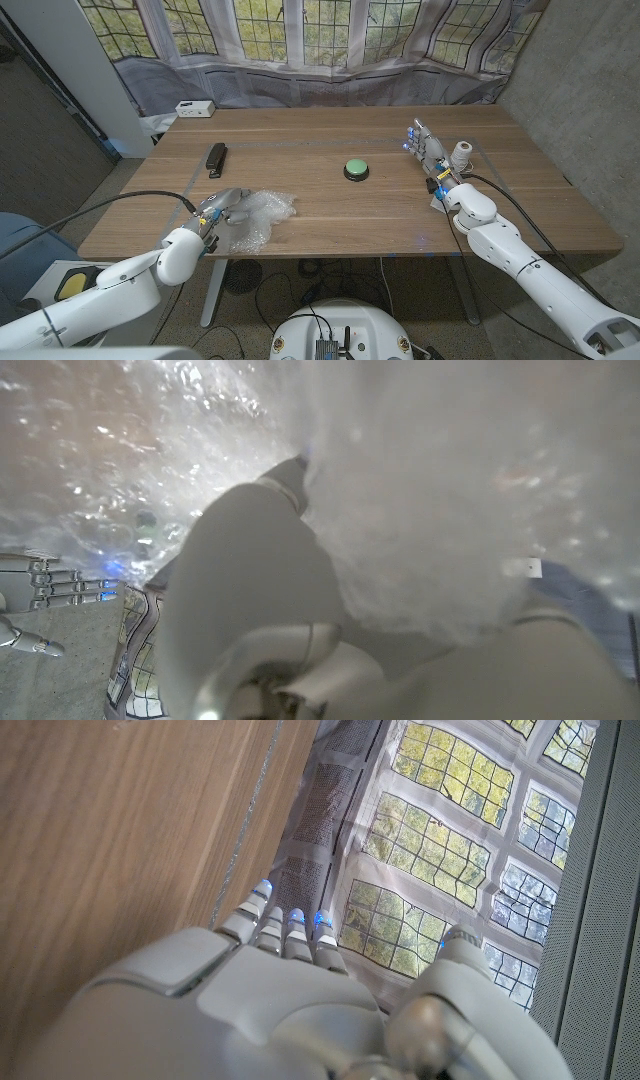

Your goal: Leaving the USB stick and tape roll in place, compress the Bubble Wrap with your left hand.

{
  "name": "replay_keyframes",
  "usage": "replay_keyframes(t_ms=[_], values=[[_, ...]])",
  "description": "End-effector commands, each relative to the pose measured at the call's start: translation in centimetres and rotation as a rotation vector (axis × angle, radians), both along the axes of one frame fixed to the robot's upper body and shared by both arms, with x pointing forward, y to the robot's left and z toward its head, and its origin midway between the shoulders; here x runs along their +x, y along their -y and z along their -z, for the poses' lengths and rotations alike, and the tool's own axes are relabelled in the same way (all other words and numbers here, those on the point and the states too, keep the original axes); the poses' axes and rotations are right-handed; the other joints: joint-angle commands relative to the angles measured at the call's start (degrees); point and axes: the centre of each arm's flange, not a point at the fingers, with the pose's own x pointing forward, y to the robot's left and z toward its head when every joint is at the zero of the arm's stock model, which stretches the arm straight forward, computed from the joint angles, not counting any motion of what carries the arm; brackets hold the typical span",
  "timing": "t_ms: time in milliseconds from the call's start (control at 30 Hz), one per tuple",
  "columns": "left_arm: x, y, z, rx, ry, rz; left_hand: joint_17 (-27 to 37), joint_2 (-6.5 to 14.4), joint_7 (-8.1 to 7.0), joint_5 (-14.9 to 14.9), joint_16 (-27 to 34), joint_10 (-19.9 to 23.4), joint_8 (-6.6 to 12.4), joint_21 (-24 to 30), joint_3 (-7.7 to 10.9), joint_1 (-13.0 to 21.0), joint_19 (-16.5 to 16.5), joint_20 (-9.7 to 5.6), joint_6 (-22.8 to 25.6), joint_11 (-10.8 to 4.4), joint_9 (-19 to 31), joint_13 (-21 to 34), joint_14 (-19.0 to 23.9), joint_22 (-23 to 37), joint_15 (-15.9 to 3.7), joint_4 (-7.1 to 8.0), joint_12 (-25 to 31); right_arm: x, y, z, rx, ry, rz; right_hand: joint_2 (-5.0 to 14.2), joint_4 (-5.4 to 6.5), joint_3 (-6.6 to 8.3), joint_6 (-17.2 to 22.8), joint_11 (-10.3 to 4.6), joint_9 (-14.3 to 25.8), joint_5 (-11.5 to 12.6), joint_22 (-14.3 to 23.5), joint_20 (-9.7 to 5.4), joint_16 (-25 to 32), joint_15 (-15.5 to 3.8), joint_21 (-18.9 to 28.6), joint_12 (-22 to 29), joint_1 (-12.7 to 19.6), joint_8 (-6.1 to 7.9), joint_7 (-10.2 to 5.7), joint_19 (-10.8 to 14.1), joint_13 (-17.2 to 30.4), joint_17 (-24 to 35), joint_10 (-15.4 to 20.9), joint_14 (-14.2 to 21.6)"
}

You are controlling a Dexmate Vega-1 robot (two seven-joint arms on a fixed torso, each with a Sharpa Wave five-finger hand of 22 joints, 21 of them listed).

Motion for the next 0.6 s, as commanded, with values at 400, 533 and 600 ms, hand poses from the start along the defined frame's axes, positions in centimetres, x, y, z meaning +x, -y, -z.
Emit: replay_keyframes(t_ms=[400, 533, 600], values=[[-1.7, -0.9, -3.2, 0.025, 0.077, -0.038, 0.03, 0.21, -0.04, 0.51, -0.37, 0.63, 0.03, 0.15, 0.18, -0.95, -0.14, -0.08, 0.86, -0.20, 0.22, 0.33, 1.27, 0.11, -0.19, 0.60, -0.01, -0.2, 0.0, -0.1, 0.006, 0.008, 0.003, 0.01, 0.00, 0.51, 0.35, 0.40, 0.17, 0.11, 0.30, 0.31, -0.03, 0.35, -0.03, -0.20, 0.29, -0.22, -0.09, 0.05, 0.24, 0.25, 0.17, -0.04], [-2.3, -1.0, -3.8, 0.030, 0.095, -0.040, -0.01, 0.19, -0.11, 0.49, -0.47, 0.65, -0.01, 0.23, 0.09, -1.31, -0.14, -0.07, 0.96, -0.23, 0.22, 0.39, 1.37, 0.09, -0.22, 0.75, -0.07, -0.2, 0.0, 0.0, 0.005, 0.007, 0.006, 0.02, -0.01, 0.52, 0.36, 0.35, 0.17, 0.11, 0.30, 0.33, -0.03, 0.33, -0.03, -0.19, 0.32, -0.22, -0.06, 0.03, 0.24, 0.25, 0.20, -0.03], [-2.5, -1.1, -4.1, 0.027, 0.109, -0.036, -0.03, 0.12, -0.31, 0.44, -0.52, 0.76, -0.04, 0.25, -0.07, -1.73, -0.18, -0.12, 0.99, -0.35, 0.22, 0.42, 1.44, 0.08, -0.22, 0.95, -0.06, -0.1, 0.0, 0.0, 0.006, 0.005, 0.005, 0.05, -0.03, 0.55, 0.36, 0.34, 0.17, 0.11, 0.30, 0.33, -0.03, 0.30, -0.02, -0.20, 0.36, -0.22, -0.07, 0.04, 0.24, 0.24, 0.20, -0.02]])
